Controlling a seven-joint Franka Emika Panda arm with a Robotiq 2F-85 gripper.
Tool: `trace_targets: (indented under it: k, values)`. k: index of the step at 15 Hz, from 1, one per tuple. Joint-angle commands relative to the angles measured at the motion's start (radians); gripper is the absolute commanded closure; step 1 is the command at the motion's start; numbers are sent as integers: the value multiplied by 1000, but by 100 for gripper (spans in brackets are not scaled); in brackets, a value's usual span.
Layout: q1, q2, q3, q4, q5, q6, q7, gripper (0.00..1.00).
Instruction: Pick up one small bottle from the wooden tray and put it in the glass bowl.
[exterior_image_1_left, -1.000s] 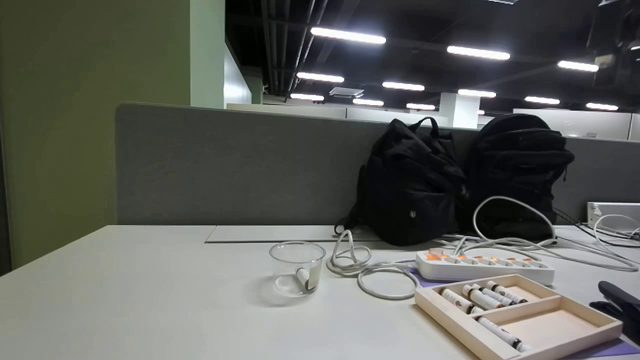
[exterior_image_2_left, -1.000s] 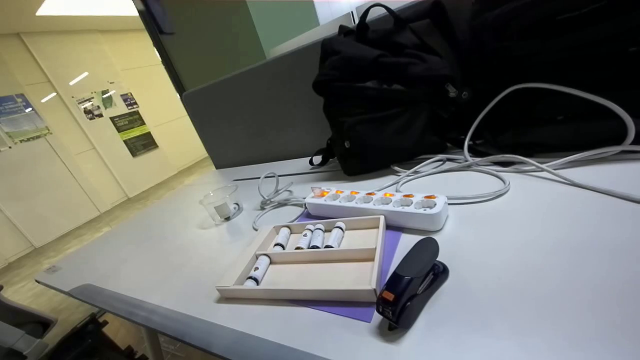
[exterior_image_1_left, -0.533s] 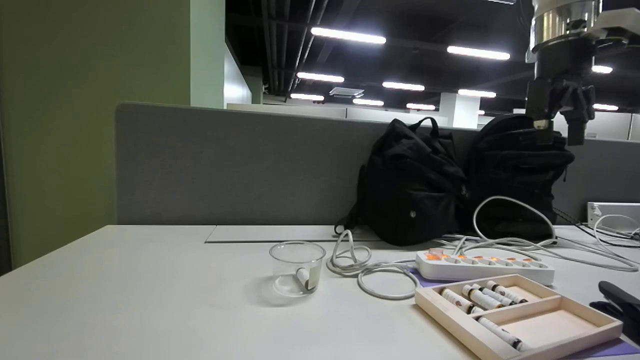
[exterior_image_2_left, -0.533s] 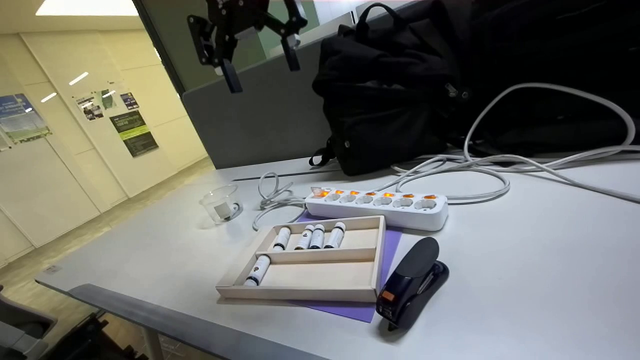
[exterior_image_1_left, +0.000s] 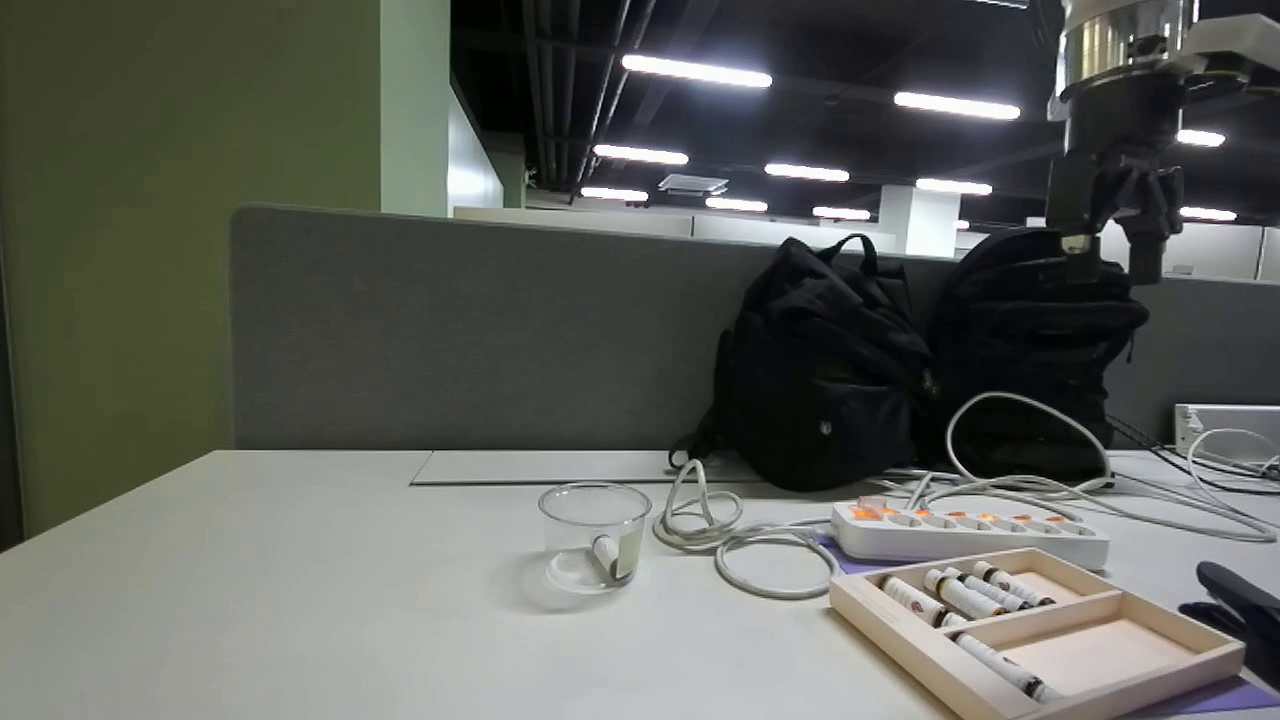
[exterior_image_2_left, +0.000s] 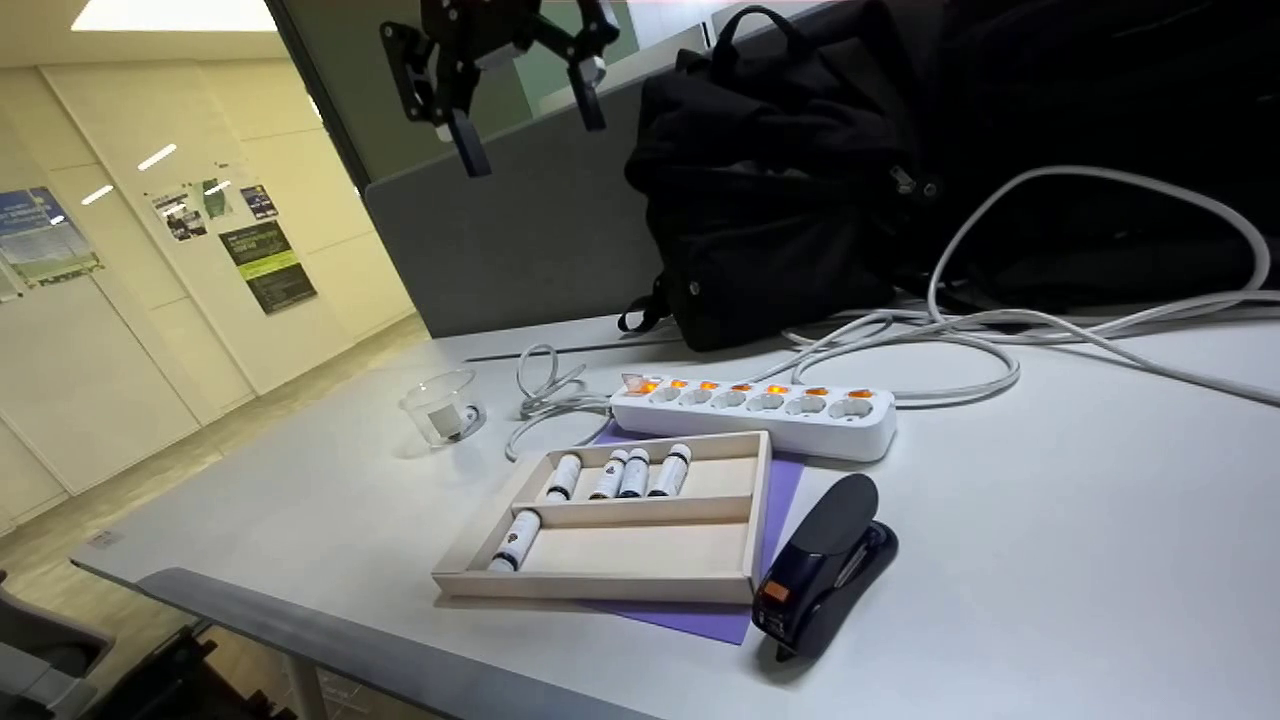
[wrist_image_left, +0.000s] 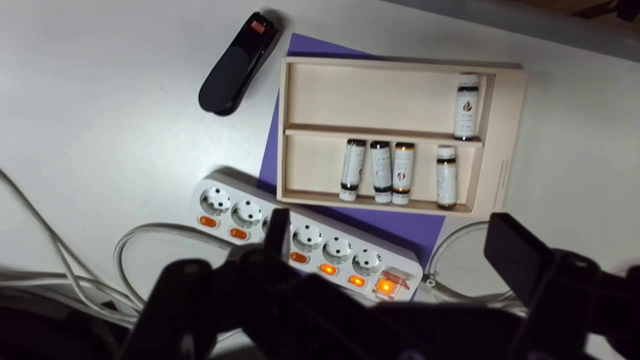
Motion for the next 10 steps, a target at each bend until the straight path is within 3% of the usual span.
trace_targets:
  k: [1,4,6,8,10]
  values:
    - [9,101,32,-4,21,210,12,0]
    - [46,290,55,39,130,366,-47,0]
    - [62,413,93,74,229,405,-106,0]
    - [48,548,149,135,290,381,-141,0]
    - [24,641,180,181,263,356,-112,0]
